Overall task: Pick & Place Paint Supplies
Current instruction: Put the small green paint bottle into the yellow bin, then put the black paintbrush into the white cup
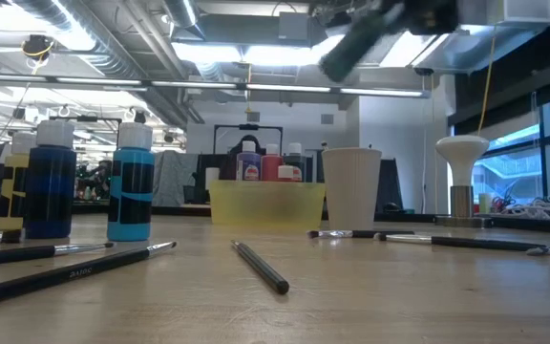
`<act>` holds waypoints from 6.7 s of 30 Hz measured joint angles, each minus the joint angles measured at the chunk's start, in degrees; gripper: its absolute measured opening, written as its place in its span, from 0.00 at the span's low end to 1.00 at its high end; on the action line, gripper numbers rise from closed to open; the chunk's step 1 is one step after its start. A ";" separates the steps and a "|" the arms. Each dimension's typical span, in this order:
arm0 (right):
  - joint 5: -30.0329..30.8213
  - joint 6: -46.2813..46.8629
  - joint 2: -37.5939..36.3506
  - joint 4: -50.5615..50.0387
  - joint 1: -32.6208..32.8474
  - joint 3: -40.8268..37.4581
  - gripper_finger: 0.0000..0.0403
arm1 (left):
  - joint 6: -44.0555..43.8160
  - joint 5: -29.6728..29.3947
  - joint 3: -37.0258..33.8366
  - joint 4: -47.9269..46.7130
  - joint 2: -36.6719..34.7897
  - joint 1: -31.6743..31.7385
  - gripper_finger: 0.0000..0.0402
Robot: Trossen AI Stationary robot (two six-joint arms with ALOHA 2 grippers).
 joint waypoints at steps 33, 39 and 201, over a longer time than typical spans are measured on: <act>-5.27 -41.57 36.47 -28.82 -29.46 47.72 0.28 | -0.17 -14.98 0.00 5.99 6.79 0.02 0.35; -4.35 -44.38 39.76 -28.83 -29.29 47.74 0.28 | -0.24 -16.61 0.00 5.93 6.79 0.02 0.35; -2.17 -35.74 32.81 -28.58 11.53 48.55 0.50 | 4.10 -0.81 12.96 -9.80 -5.44 -0.92 0.57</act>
